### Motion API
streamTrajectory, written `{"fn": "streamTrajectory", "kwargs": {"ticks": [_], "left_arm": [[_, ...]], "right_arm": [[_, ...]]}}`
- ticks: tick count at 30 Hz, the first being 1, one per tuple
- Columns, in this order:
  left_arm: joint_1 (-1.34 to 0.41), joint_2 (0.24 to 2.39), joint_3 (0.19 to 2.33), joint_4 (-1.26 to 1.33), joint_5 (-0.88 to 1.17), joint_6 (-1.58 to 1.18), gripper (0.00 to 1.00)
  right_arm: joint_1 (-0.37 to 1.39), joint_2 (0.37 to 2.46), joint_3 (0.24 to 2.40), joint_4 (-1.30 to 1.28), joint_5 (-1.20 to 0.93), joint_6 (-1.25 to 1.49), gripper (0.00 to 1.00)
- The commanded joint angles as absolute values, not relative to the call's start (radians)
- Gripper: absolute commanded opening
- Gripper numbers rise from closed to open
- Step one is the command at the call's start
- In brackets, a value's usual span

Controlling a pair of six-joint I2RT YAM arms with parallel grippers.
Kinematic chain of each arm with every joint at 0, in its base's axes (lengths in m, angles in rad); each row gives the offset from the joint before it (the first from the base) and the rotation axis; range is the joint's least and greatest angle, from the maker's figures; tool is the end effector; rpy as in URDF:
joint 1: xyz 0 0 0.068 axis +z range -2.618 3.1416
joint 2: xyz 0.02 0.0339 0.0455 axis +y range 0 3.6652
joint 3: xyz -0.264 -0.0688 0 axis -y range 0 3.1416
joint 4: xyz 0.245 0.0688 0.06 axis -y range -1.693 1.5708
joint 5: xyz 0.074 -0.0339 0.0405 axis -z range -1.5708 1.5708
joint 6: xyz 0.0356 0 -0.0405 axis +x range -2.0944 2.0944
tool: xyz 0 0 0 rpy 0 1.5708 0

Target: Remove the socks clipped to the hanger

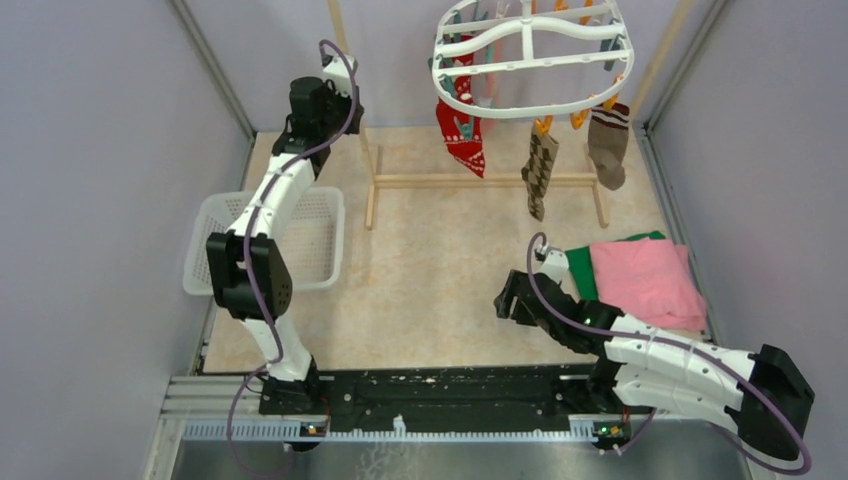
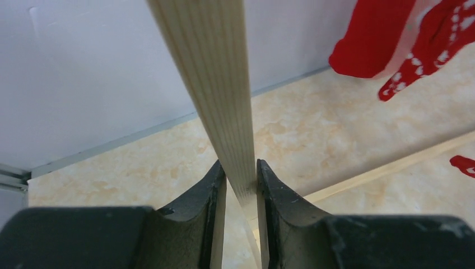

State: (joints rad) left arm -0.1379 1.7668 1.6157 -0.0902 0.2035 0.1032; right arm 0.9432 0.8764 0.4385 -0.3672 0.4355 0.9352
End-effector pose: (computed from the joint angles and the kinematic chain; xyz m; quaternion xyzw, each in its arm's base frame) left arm 0.4233 -0.0660 0.3689 0.1564 0.7698 -0.0906 0.6122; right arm 0.1132 0.1304 0.1902 0.0771 0.9060 0.1761 0.3771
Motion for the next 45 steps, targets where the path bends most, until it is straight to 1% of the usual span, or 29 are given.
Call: {"fn": "streamTrajectory", "kwargs": {"ticks": [1, 2, 3, 6, 9, 10, 11, 16, 21, 26, 30, 33, 35, 36, 39, 42, 45], "left_arm": [[-0.12, 1.885, 1.708, -0.188, 0.058, 0.09, 0.2], [-0.12, 1.895, 1.726, -0.189, 0.044, 0.094, 0.25], [-0.123, 1.899, 1.727, -0.177, 0.039, 0.096, 0.33], [-0.133, 1.913, 1.74, -0.18, 0.042, 0.091, 0.66], [-0.137, 1.899, 1.708, -0.201, 0.087, 0.092, 0.9], [-0.137, 1.88, 1.67, -0.196, 0.115, 0.098, 0.97], [-0.139, 1.851, 1.623, -0.19, 0.14, 0.102, 0.99], [-0.156, 1.652, 1.385, -0.206, 0.177, 0.149, 0.99], [-0.154, 1.444, 1.27, -0.442, 0.104, 0.197, 0.99], [-0.152, 1.252, 1.039, -0.529, 0.146, 0.273, 0.99], [-0.152, 1.233, 0.976, -0.6, 0.135, 0.313, 0.99], [-0.153, 1.273, 0.971, -0.666, 0.184, 0.322, 0.95], [-0.153, 1.3, 0.962, -0.672, 0.22, 0.297, 0.95], [-0.153, 1.315, 0.957, -0.672, 0.237, 0.278, 0.93], [-0.165, 1.333, 0.948, -0.681, 0.33, 0.237, 0.82], [-0.203, 1.298, 0.94, -0.689, 0.404, 0.22, 0.73], [-0.234, 1.252, 0.931, -0.701, 0.495, 0.194, 0.71]], "right_arm": [[0.974, 0.893, 0.429, -0.286, 0.422, 0.912, 0.66], [0.978, 0.899, 0.43, -0.285, 0.422, 0.912, 0.66], [0.984, 0.904, 0.43, -0.284, 0.424, 0.913, 0.66], [1.0, 0.927, 0.433, -0.269, 0.424, 0.913, 0.67], [1.018, 0.956, 0.444, -0.254, 0.426, 0.914, 0.67], [1.023, 0.964, 0.448, -0.248, 0.425, 0.915, 0.67], [1.028, 0.969, 0.454, -0.245, 0.424, 0.916, 0.67], [1.038, 0.986, 0.474, -0.226, 0.409, 0.899, 0.68], [1.05, 1.013, 0.5, -0.216, 0.375, 0.876, 0.69], [1.083, 1.018, 0.503, -0.209, 0.373, 0.886, 0.69], [1.114, 0.997, 0.508, -0.232, 0.388, 0.896, 0.65], [1.145, 0.969, 0.514, -0.277, 0.411, 0.91, 0.63], [1.156, 0.95, 0.51, -0.305, 0.404, 0.923, 0.63], [1.157, 0.935, 0.503, -0.313, 0.389, 0.925, 0.63], [1.158, 0.866, 0.488, -0.356, 0.364, 0.927, 0.65], [1.158, 0.772, 0.49, -0.43, 0.366, 0.921, 0.68], [1.158, 0.697, 0.519, -0.536, 0.393, 0.915, 0.69]]}}
